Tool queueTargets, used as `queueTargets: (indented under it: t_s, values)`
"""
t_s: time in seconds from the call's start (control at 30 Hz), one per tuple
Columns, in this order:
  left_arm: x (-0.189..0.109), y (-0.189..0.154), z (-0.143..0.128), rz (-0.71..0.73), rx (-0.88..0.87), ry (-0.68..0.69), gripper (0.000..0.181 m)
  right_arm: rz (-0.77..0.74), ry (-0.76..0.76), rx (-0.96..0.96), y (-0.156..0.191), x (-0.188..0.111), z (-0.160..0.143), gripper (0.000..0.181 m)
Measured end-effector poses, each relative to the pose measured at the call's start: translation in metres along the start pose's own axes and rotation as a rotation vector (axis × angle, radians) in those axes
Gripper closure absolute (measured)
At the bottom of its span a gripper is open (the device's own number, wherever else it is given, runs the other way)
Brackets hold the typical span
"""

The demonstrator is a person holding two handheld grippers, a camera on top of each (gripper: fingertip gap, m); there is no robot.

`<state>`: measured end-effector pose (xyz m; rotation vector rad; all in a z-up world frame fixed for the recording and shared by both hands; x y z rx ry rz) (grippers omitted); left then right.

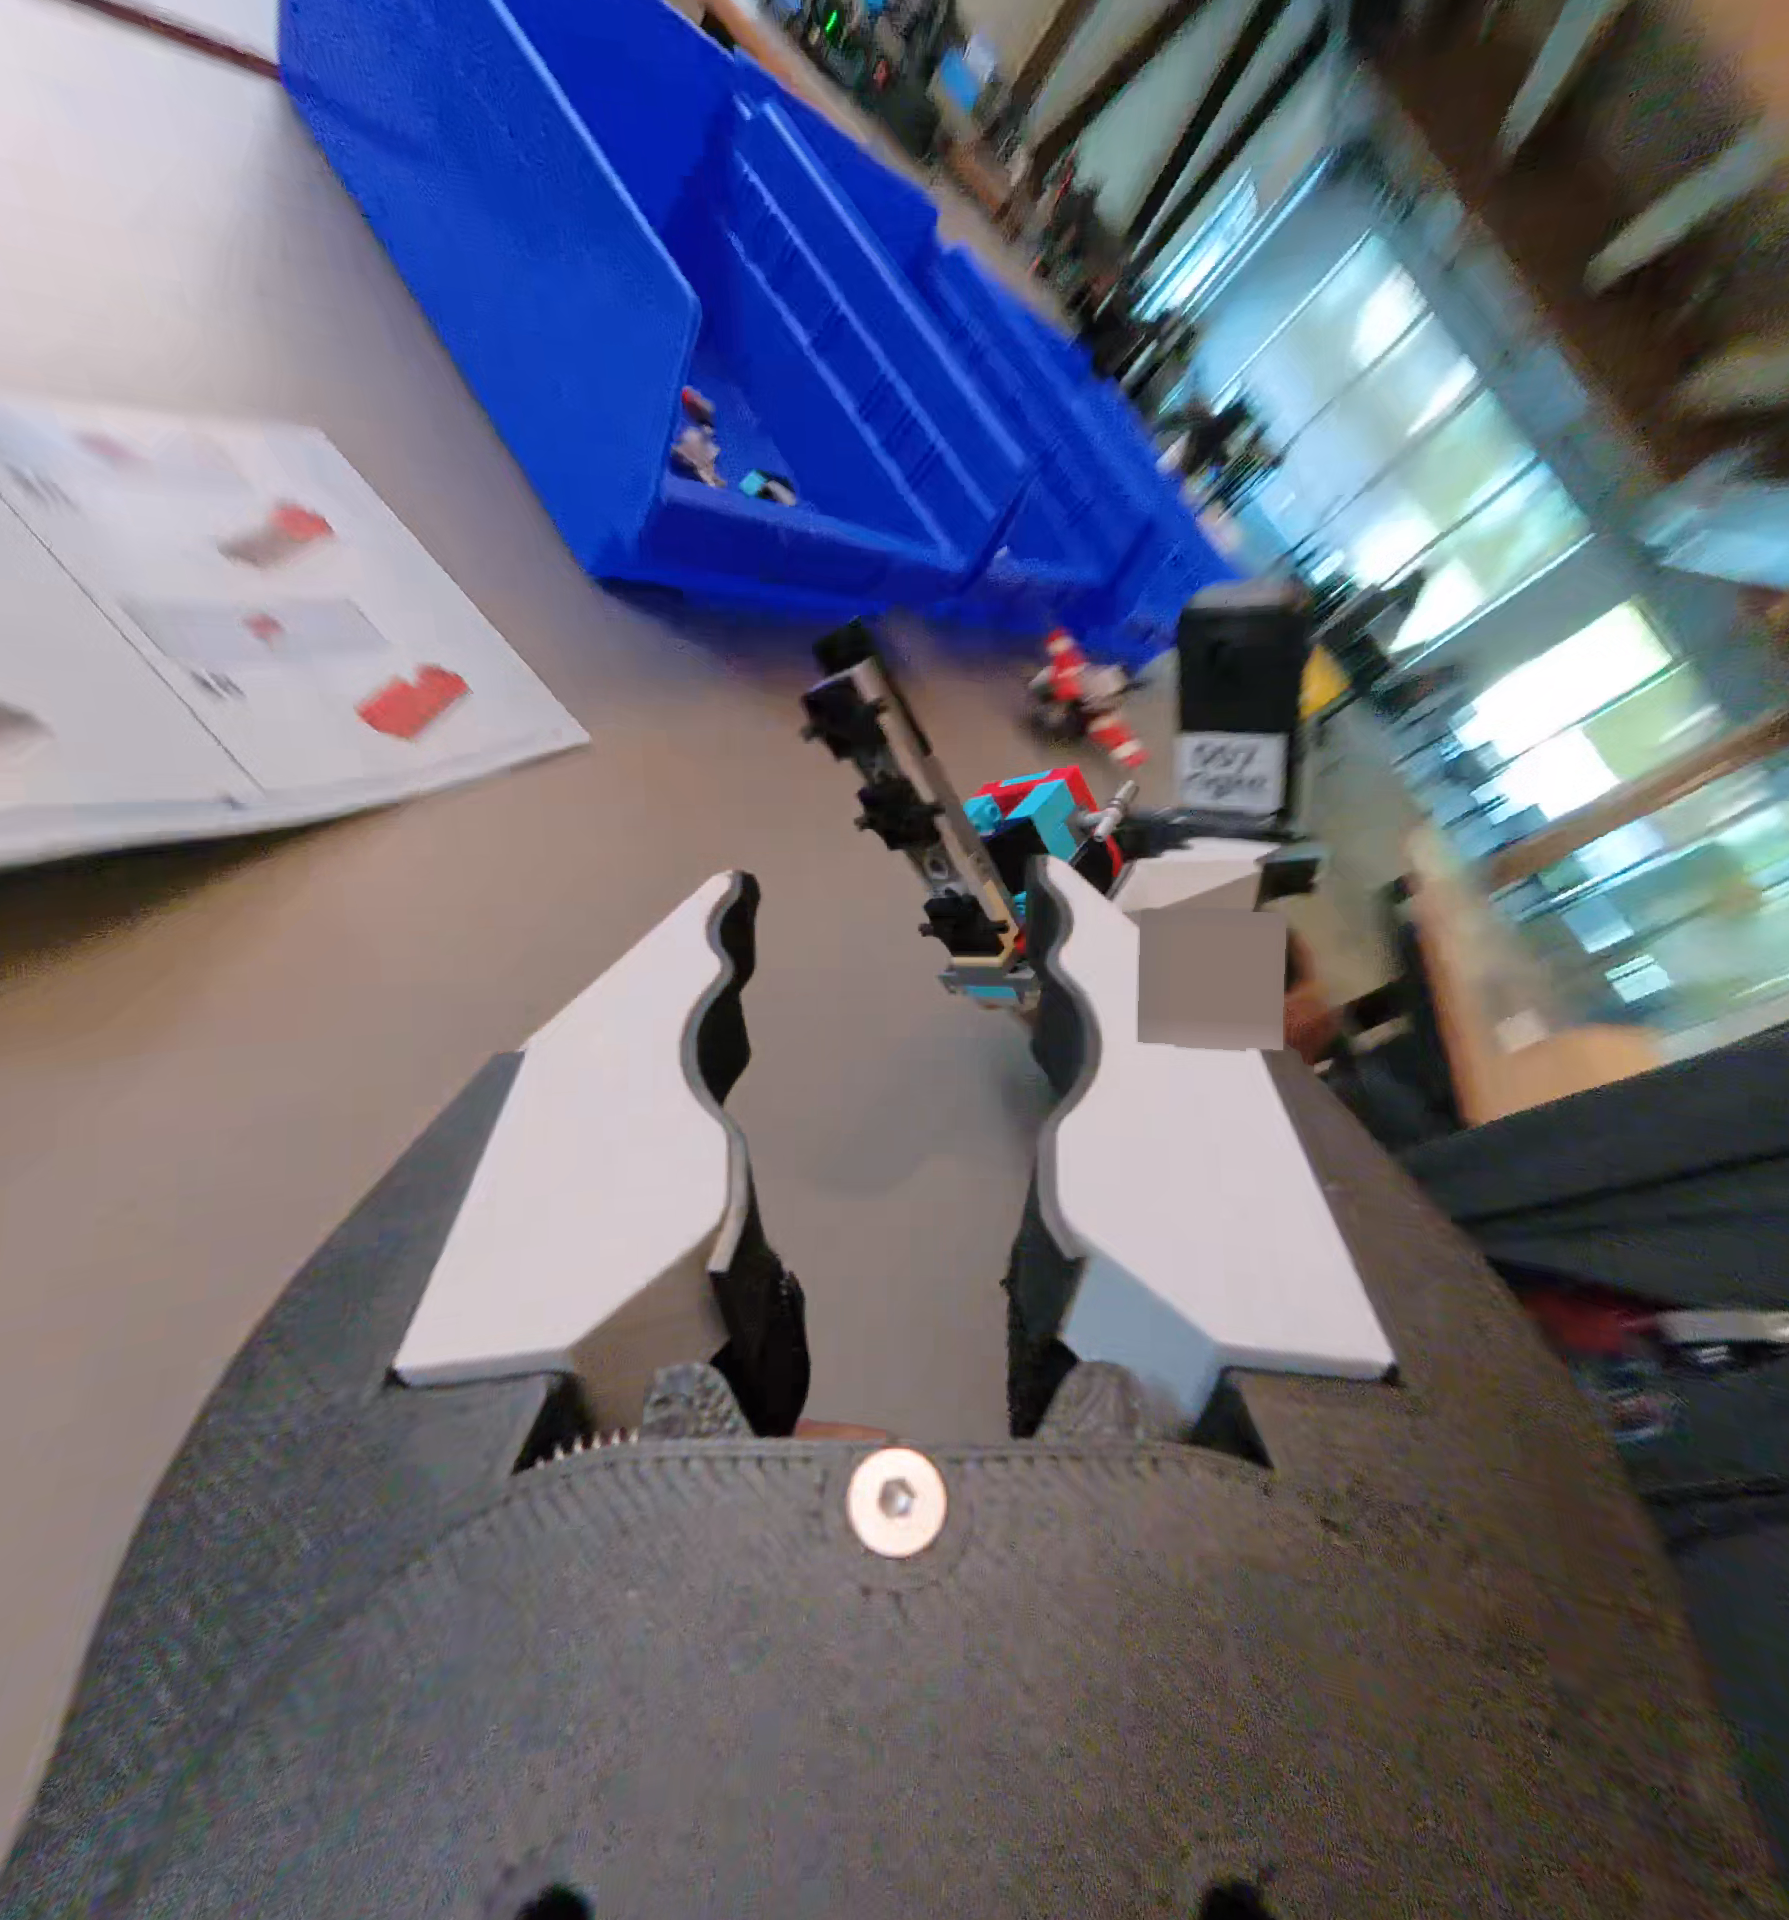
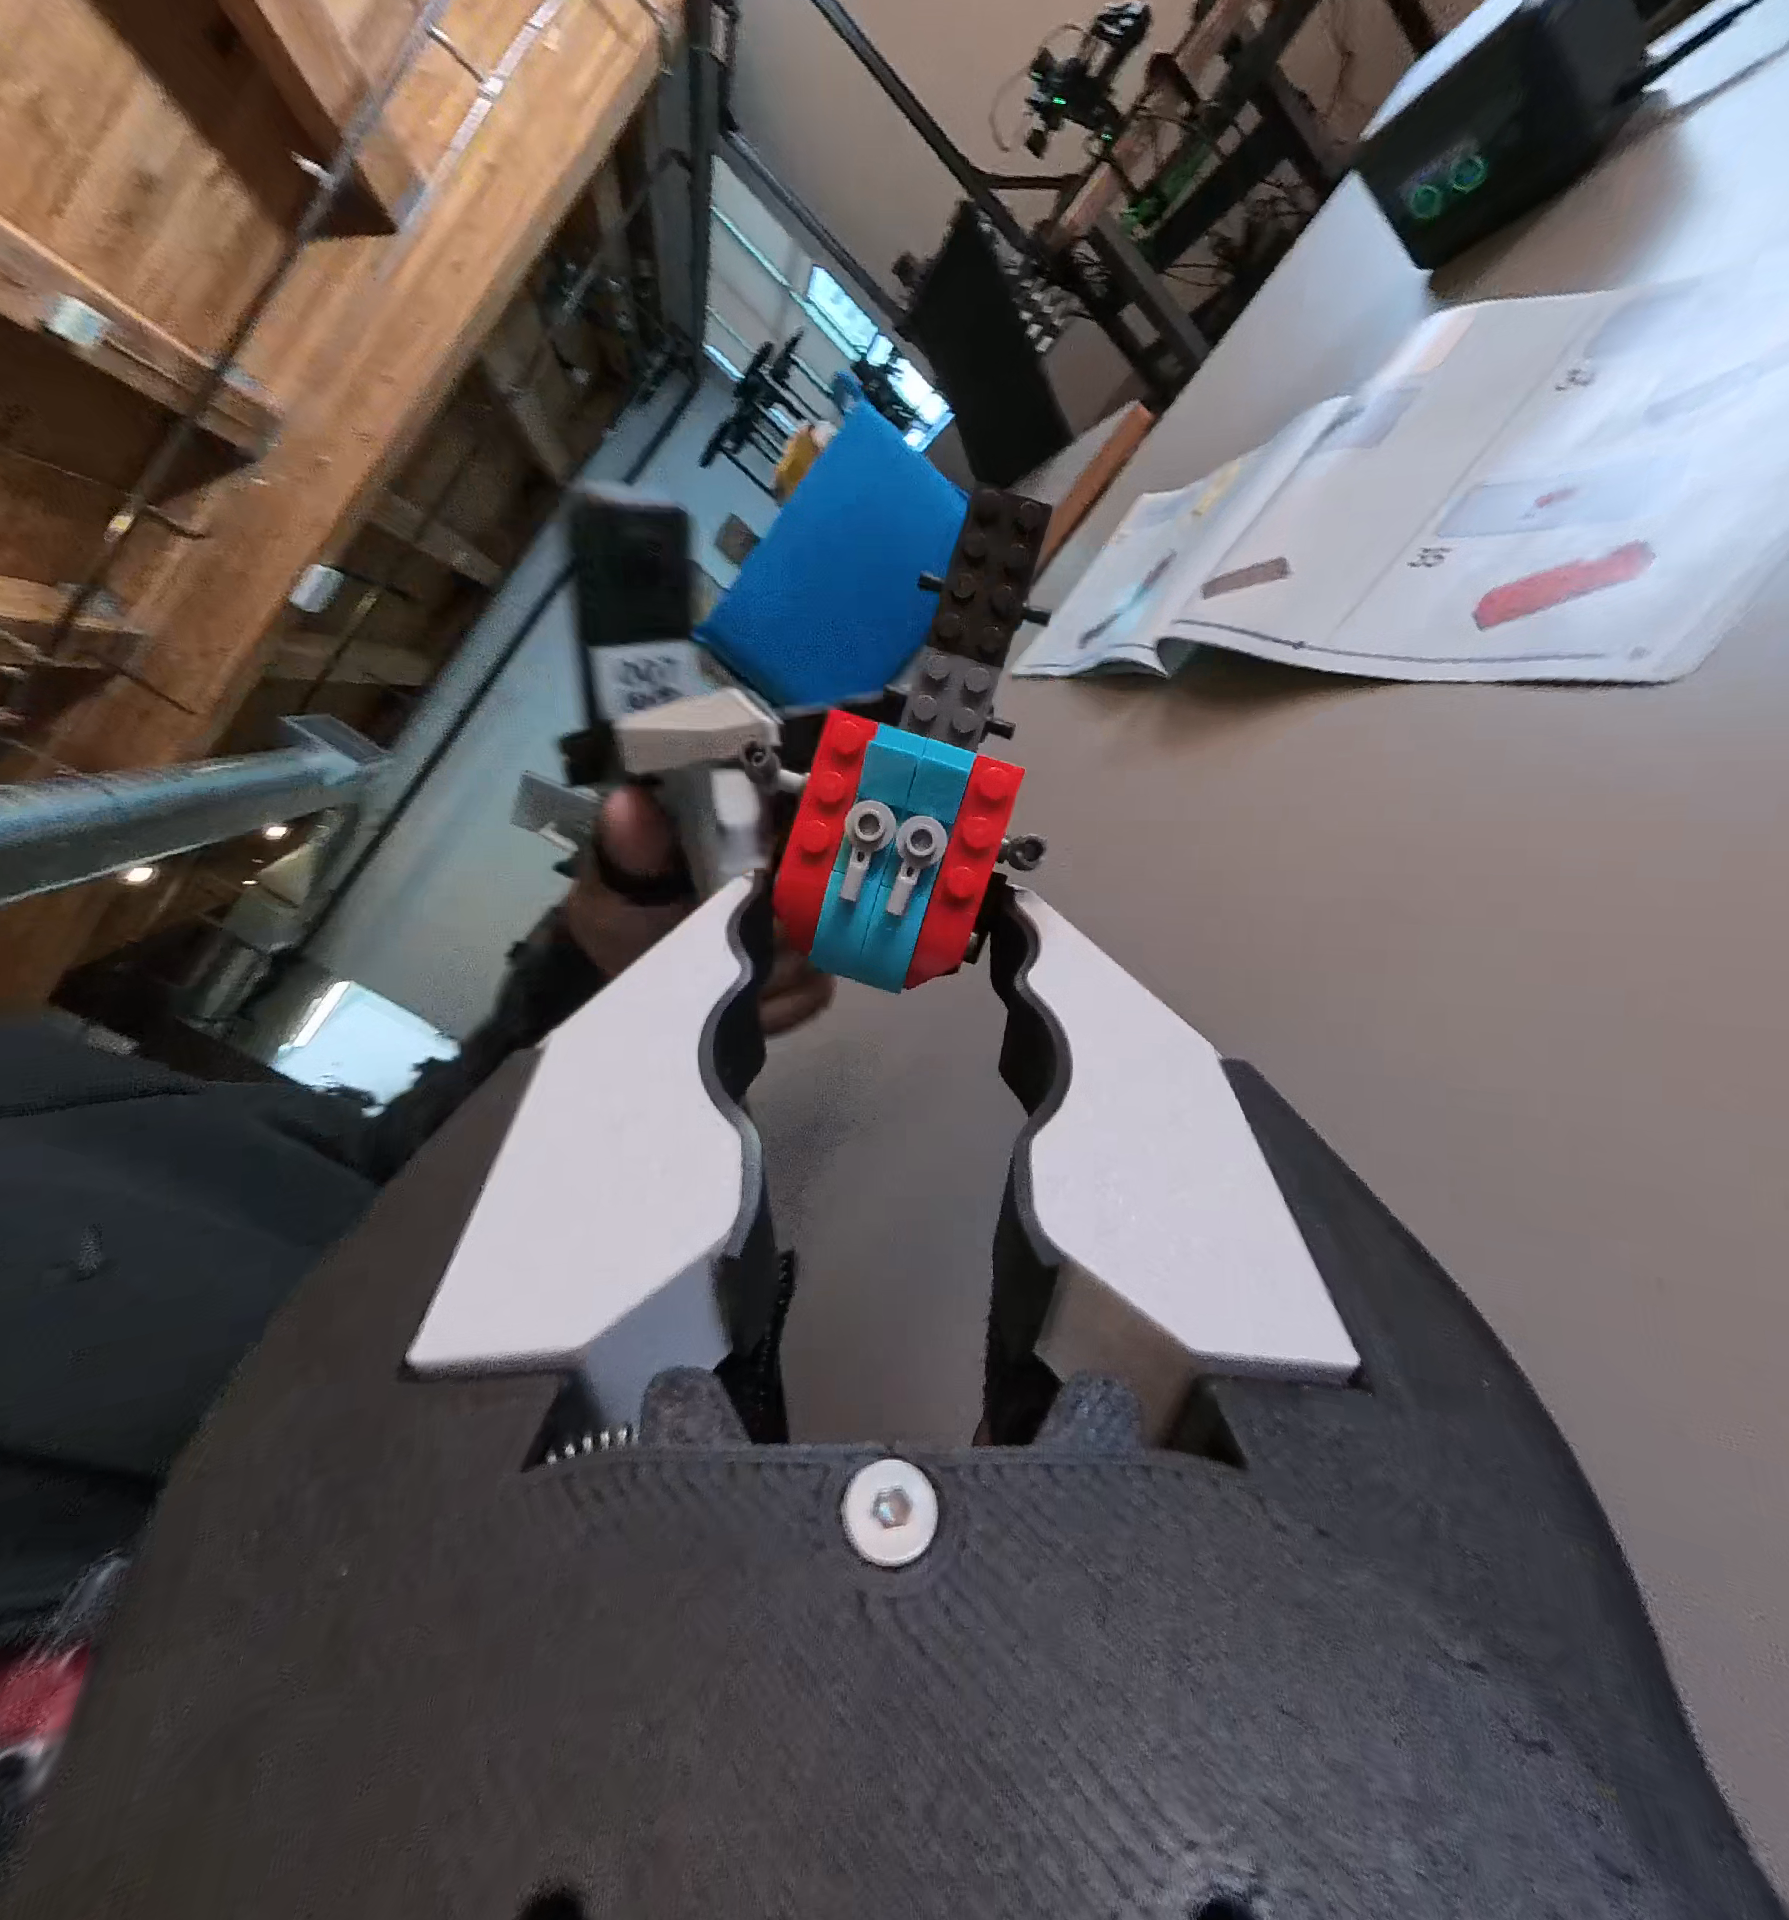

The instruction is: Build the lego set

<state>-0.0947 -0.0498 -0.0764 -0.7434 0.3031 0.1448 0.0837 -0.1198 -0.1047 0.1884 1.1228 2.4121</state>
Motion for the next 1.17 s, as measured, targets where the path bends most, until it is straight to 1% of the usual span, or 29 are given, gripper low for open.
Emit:
queueTargets:
  t_s: [0.07,0.13,0.23,0.33,0.4,0.47,0.63,0.77,0.83,0.9,0.97,1.0,1.03,1.17]
  values:
    - [0.007,0.008,-0.010,-0.131,-0.134,-0.046,0.127,0.054,-0.003,0.008,0.001,0.000,0.002,0.140]
    - [0.014,0.008,-0.016,-0.264,-0.201,-0.057,0.127,0.104,0.006,0.014,0.002,0.001,0.003,0.140]
    - [0.021,0.006,-0.017,-0.383,-0.239,-0.078,0.128,0.122,0.029,-0.006,0.004,0.003,0.003,0.140]
    - [0.026,0.002,-0.016,-0.457,-0.234,-0.051,0.129,0.159,0.069,-0.040,0.008,0.005,0.002,0.140]
    - [0.024,0.002,-0.014,-0.446,-0.195,-0.020,0.128,0.183,0.098,-0.059,0.010,0.006,0.002,0.140]
    - [0.017,0.004,-0.010,-0.408,-0.131,0.009,0.126,0.187,0.127,-0.078,0.010,0.004,0.004,0.140]
    - [-0.009,0.005,0.015,-0.337,0.039,0.114,0.115,0.195,0.190,-0.118,0.010,0.001,0.010,0.140]
    - [-0.008,-0.001,0.029,-0.320,0.109,0.219,0.104,0.196,0.247,-0.171,0.012,0.001,0.012,0.140]
    - [-0.008,-0.003,0.036,-0.284,0.156,0.224,0.101,0.202,0.279,-0.204,0.014,0.000,0.011,0.140]
    - [-0.011,-0.004,0.043,-0.256,0.194,0.220,0.100,0.202,0.319,-0.238,0.015,0.000,0.011,0.140]
    - [-0.012,-0.008,0.047,-0.245,0.245,0.252,0.102,0.199,0.374,-0.274,0.015,0.000,0.011,0.140]
    - [-0.011,-0.012,0.046,-0.244,0.278,0.290,0.103,0.199,0.407,-0.288,0.015,0.001,0.011,0.140]
    - [-0.009,-0.016,0.046,-0.236,0.313,0.334,0.109,0.198,0.441,-0.302,0.015,0.003,0.011,0.140]
    - [0.002,-0.032,0.041,-0.218,0.430,0.503,0.113,0.183,0.570,-0.372,0.015,0.009,0.014,0.140]
Point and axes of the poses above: each gripper's, where its closed fingertips meet, x out along the fingers, z out of its top, y = z × x across the jaws, the point moved 8 cm from there along -x, back along the fingers, and after that the axes turned 7 degrees about y, right-handed, at the moved point
